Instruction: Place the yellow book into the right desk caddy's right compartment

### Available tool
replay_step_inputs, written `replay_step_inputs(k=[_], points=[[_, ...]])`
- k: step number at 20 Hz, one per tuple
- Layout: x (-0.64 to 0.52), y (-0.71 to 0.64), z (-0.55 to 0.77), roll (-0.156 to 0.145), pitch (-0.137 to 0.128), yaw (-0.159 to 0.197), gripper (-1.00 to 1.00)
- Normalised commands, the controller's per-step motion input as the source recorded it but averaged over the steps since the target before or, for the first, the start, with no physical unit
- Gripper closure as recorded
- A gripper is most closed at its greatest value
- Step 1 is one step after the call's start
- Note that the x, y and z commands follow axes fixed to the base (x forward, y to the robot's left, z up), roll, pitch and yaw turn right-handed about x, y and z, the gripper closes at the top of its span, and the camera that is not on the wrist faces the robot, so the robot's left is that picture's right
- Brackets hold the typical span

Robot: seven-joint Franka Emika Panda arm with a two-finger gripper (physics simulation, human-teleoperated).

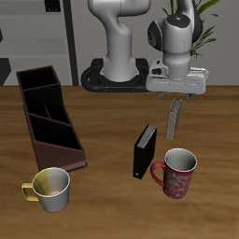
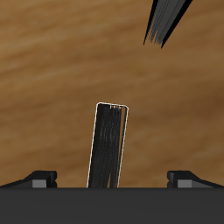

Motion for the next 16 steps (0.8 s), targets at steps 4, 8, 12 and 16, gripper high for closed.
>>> replay_step_inputs(k=[4, 8, 12, 16], points=[[-0.06, 0.11, -0.25, 0.033, 0.022, 0.022, -1.00], [0.02, -0.03, -0.21, -0.001, 0.017, 0.028, -1.00], [0.07, -0.09, -0.20, -0.005, 0.032, 0.014, -1.00], [-0.02, 0.01, -0.37, 0.008, 0.063, 0.018, -1.00]])
